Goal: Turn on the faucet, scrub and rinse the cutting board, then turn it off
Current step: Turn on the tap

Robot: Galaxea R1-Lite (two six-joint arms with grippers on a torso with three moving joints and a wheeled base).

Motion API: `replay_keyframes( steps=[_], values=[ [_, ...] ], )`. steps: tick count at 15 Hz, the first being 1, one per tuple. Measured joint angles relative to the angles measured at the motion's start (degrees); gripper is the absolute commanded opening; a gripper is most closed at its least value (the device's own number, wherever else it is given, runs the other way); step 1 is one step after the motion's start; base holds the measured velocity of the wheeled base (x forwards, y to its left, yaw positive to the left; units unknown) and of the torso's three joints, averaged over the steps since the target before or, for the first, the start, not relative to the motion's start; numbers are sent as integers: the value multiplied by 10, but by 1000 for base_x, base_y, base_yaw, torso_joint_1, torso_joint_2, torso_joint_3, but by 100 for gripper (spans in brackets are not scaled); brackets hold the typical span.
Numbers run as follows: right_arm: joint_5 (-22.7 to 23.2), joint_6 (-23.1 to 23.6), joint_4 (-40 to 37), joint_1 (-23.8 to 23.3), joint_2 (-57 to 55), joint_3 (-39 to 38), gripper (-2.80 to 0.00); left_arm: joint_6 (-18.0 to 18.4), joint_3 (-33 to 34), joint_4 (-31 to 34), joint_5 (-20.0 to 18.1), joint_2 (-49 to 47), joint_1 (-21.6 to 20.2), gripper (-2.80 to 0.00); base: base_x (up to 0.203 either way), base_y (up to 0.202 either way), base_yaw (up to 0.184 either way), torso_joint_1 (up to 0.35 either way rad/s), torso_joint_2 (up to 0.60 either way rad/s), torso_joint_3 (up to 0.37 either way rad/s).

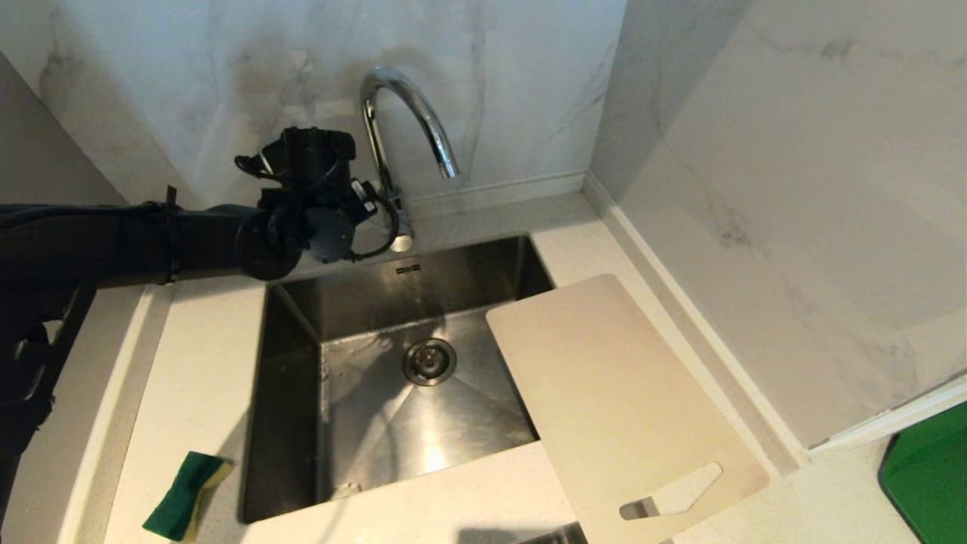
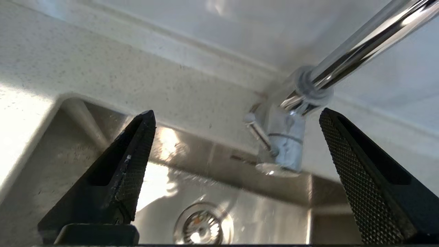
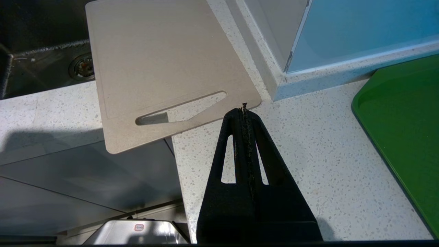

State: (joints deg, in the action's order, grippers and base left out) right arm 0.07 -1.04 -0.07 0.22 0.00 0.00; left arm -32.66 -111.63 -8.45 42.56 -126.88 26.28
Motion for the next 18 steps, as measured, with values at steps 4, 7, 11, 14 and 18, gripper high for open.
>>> replay_keyframes(
  steps=[4,7,11,14,18],
  values=[
    [0,0,0,0,0,0,-280,-1,0,-37,18,-17,-1,0,0,0,0,0,0,0],
    [0,0,0,0,0,0,-280,-1,0,-56,25,-35,-4,0,0,0,0,0,0,0],
    [0,0,0,0,0,0,-280,-1,0,-83,25,-60,-10,0,0,0,0,0,0,0],
    [0,0,0,0,0,0,-280,0,-3,-88,25,-77,-16,0,0,0,0,0,0,0],
    [0,0,0,0,0,0,-280,0,-6,-90,25,-87,-22,0,0,0,0,0,0,0]
  ],
)
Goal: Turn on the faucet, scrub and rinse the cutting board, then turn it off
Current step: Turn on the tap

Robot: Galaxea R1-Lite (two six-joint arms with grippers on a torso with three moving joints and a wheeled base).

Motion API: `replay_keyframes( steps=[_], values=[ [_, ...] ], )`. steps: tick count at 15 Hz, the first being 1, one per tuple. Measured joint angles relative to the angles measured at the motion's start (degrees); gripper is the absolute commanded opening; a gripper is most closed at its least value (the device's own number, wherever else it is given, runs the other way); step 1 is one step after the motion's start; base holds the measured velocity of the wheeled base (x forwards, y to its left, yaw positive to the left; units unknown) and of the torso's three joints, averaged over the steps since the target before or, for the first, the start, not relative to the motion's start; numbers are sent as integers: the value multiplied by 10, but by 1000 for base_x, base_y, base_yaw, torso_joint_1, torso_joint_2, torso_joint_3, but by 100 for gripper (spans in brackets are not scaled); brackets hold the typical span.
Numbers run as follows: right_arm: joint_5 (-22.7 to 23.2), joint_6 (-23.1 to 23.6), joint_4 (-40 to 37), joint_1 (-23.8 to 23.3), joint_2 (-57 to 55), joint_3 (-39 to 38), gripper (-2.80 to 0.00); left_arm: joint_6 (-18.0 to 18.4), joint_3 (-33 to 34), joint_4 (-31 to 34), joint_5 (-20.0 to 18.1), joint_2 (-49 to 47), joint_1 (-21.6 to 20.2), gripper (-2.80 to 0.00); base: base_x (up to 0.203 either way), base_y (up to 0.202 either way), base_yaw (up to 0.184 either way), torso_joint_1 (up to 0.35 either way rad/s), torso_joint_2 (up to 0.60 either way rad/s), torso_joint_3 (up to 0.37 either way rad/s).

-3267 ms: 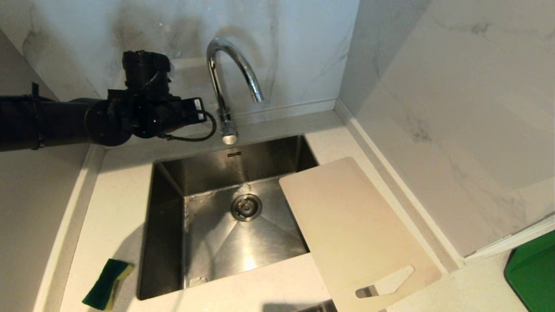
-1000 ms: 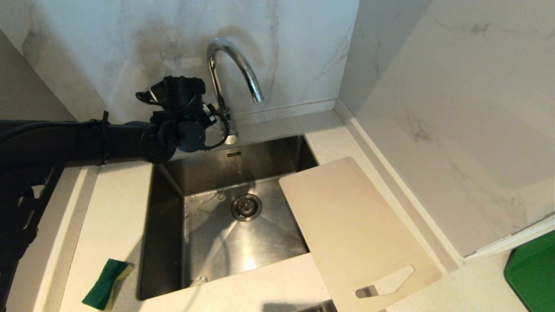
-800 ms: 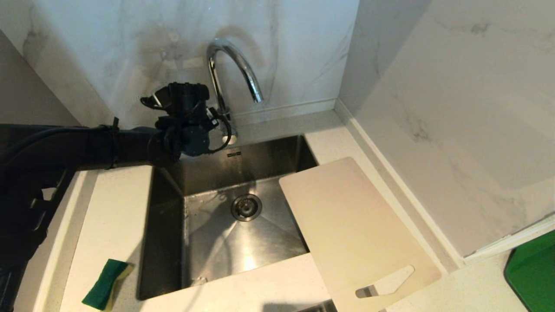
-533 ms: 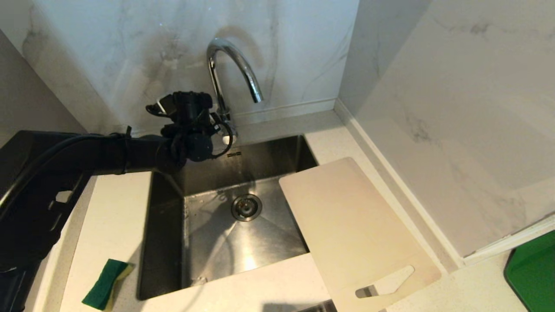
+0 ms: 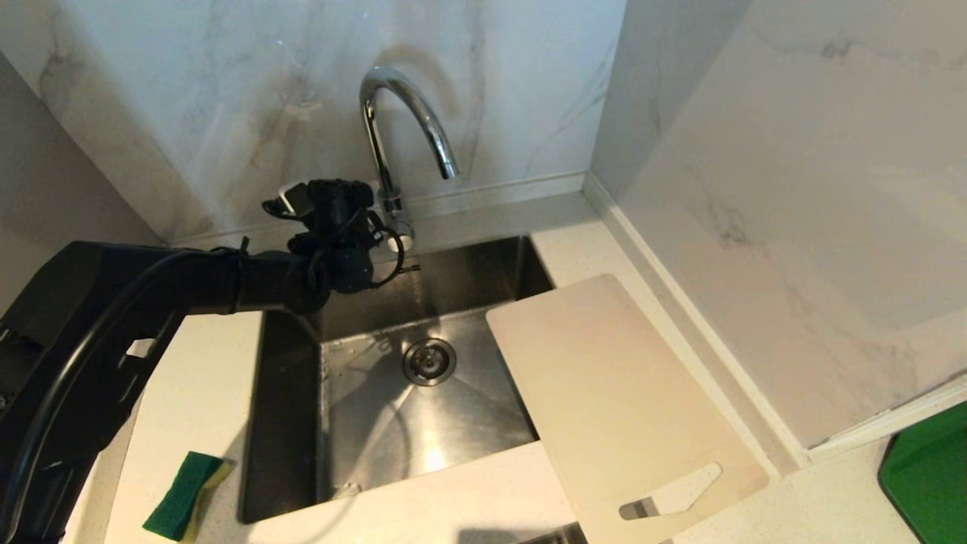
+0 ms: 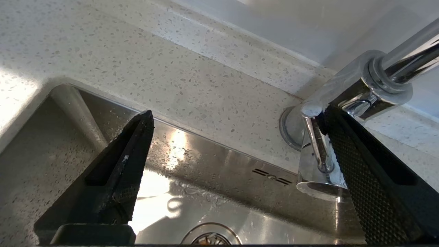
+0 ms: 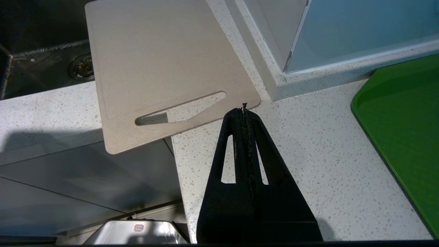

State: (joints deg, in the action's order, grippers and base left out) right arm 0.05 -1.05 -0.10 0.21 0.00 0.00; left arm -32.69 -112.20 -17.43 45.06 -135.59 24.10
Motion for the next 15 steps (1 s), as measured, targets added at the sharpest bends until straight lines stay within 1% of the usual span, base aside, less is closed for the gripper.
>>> replay_keyframes(
  steps=[5,8,12,15],
  values=[
    [0,0,0,0,0,0,-280,0,2,3,1,-2,-3,0,0,0,0,0,0,0],
    [0,0,0,0,0,0,-280,0,7,7,9,-2,-3,0,0,0,0,0,0,0],
    [0,0,0,0,0,0,-280,-2,39,5,10,1,-1,0,0,0,0,0,0,0],
    [0,0,0,0,0,0,-280,-13,56,6,10,5,-1,0,0,0,0,0,0,0]
  ],
)
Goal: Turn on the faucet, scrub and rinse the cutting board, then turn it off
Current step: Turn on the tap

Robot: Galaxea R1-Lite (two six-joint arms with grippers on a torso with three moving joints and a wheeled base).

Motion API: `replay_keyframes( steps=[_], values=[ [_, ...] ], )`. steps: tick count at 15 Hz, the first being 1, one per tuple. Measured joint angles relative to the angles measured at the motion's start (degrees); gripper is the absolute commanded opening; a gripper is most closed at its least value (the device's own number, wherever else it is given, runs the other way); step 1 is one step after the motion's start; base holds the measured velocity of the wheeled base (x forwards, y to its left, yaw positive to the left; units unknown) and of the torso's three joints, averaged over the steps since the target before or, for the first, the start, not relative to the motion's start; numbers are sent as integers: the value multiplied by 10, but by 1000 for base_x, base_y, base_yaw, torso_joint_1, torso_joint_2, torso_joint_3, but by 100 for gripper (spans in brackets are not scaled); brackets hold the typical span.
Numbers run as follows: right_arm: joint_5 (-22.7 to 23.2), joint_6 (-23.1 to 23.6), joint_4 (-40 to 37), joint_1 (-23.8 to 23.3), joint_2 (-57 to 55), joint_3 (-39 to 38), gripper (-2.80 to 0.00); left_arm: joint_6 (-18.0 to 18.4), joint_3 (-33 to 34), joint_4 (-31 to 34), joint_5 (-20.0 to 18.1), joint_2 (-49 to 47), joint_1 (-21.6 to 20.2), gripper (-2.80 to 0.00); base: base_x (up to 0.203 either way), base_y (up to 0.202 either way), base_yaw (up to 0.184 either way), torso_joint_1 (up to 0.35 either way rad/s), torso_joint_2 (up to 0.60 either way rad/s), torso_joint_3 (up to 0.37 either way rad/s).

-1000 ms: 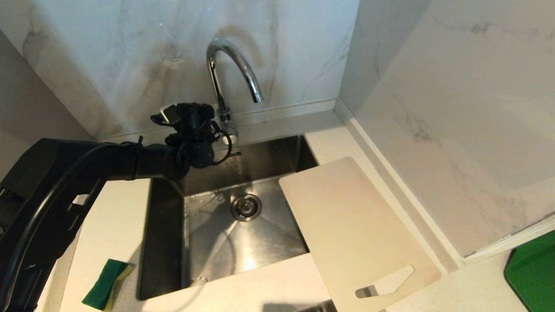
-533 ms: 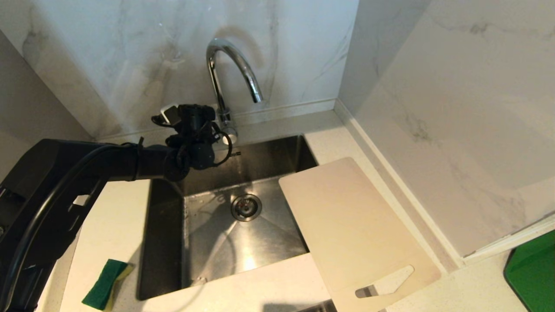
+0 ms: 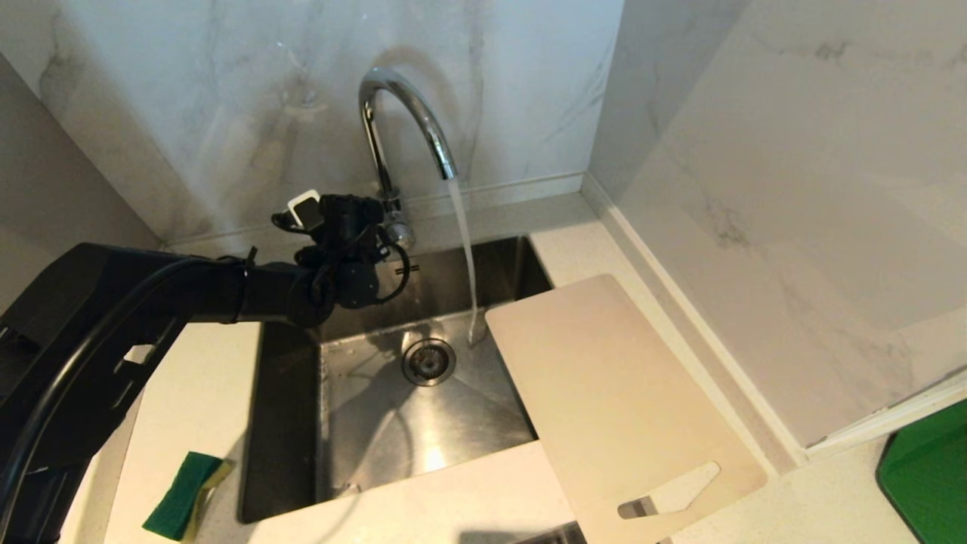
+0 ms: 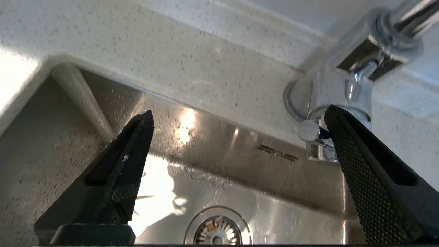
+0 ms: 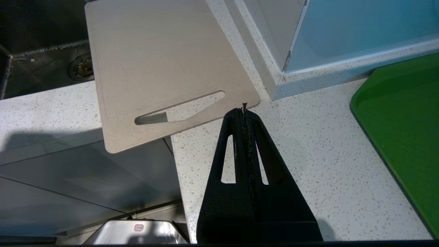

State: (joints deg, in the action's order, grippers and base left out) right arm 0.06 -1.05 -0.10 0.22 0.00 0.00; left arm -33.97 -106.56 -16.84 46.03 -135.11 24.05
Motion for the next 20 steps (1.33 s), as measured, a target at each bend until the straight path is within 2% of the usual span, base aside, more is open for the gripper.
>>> replay_keyframes(
  steps=[10,20],
  values=[
    [0,0,0,0,0,0,-280,-8,22,11,3,24,15,0,0,0,0,0,0,0],
    [0,0,0,0,0,0,-280,6,28,110,-21,144,31,0,0,0,0,0,0,0]
  ],
)
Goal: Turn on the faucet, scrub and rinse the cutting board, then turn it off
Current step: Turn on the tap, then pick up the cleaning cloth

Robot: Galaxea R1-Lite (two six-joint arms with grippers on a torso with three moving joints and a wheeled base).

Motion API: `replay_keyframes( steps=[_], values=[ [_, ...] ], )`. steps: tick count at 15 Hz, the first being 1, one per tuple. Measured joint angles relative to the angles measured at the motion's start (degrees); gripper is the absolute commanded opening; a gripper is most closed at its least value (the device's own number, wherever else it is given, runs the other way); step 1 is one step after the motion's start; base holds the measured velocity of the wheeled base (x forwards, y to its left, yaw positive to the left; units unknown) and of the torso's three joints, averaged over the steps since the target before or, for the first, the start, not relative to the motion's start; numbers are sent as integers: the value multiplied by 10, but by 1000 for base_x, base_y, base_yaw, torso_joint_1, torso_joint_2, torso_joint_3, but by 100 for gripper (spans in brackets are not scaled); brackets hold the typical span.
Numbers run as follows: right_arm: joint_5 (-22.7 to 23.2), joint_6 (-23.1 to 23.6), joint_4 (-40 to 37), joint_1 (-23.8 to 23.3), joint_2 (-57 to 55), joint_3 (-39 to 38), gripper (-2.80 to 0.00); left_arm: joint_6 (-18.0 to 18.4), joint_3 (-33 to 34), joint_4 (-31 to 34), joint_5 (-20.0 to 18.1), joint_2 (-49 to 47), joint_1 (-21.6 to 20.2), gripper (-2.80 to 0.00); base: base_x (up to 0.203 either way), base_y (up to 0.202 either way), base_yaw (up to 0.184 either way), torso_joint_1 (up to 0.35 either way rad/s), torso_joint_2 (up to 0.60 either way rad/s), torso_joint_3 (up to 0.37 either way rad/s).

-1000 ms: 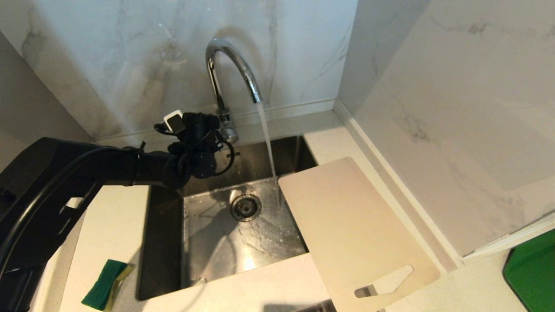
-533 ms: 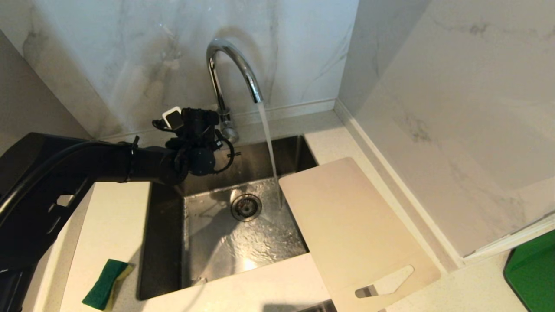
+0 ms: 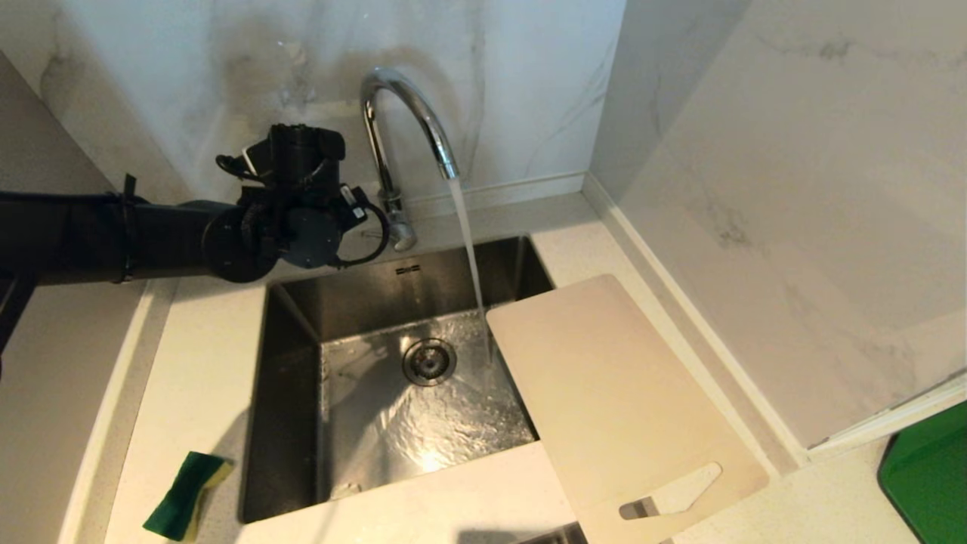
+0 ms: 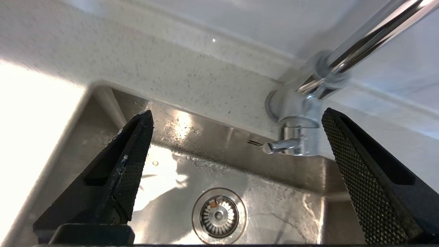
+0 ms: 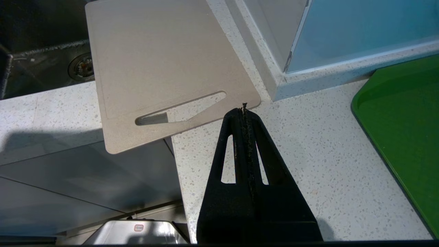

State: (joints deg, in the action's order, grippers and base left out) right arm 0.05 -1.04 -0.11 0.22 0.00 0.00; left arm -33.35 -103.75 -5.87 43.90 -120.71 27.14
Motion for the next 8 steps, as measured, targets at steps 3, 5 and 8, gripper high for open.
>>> replay_keyframes(
  steps=[3,5,8],
  values=[
    [0,0,0,0,0,0,-280,0,4,39,-14,44,12,0,0,0,0,0,0,0],
    [1,0,0,0,0,0,-280,0,5,73,-33,78,15,0,0,0,0,0,0,0],
    [0,0,0,0,0,0,-280,0,8,117,-46,120,11,0,0,0,0,0,0,0]
  ],
)
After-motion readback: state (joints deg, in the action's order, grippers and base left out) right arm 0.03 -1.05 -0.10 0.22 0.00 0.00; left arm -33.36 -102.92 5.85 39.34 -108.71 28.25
